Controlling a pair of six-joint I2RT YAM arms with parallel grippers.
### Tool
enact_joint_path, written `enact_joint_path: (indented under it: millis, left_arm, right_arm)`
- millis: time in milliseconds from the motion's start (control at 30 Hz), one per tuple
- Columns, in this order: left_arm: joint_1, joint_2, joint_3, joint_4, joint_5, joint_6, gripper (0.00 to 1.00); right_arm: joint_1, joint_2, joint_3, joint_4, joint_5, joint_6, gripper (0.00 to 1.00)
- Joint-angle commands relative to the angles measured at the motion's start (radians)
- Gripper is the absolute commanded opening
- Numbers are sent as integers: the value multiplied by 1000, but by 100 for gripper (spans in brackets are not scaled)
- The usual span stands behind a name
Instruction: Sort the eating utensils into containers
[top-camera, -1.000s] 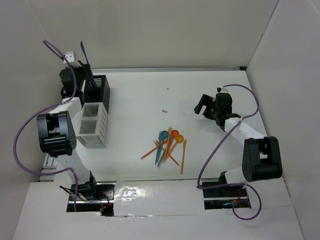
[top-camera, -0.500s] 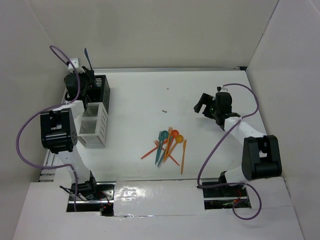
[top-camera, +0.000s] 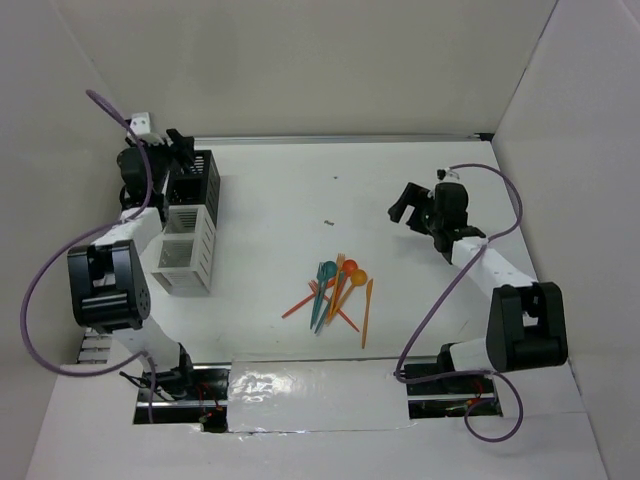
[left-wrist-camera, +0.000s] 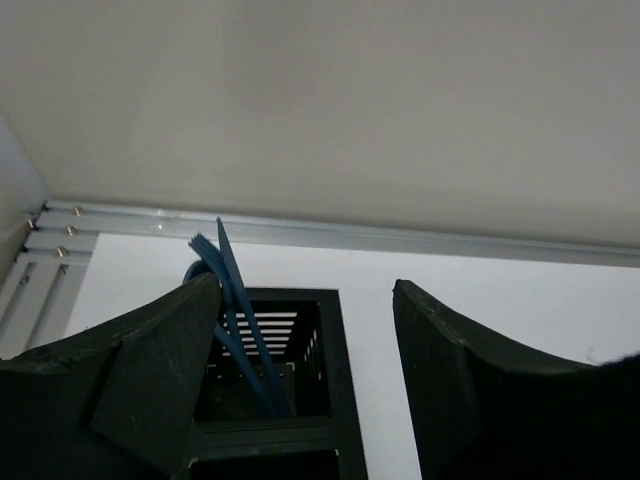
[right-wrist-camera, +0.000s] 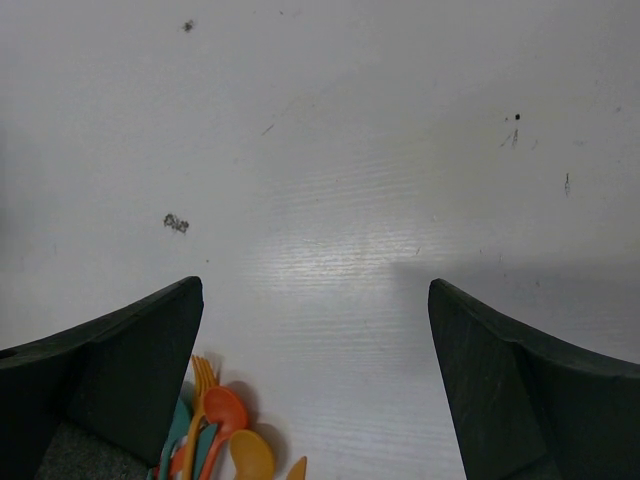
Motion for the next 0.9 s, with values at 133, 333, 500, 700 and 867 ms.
enact_joint_path:
  millis: [133, 333, 500, 700, 867]
  left_arm:
    - [-88, -301, 162, -390, 121, 171, 83]
    - [-344, -363, 252, -757, 346, 342, 79]
    - [-633, -292, 179, -989, 184, 297, 74]
    - [-835, -252, 70, -1162, -6, -34, 66]
    - [-1013, -154, 61, -1230, -137, -225, 57]
  right_arm:
    - [-10, -100, 2, 24, -27, -28, 100]
    - [-10, -143, -37, 33, -55, -13, 99]
    - [-12, -148, -28, -65, -55, -28, 99]
    - [-12, -240, -81, -76, -17, -16, 98]
    - [-13, -260, -107, -76, -26, -4, 98]
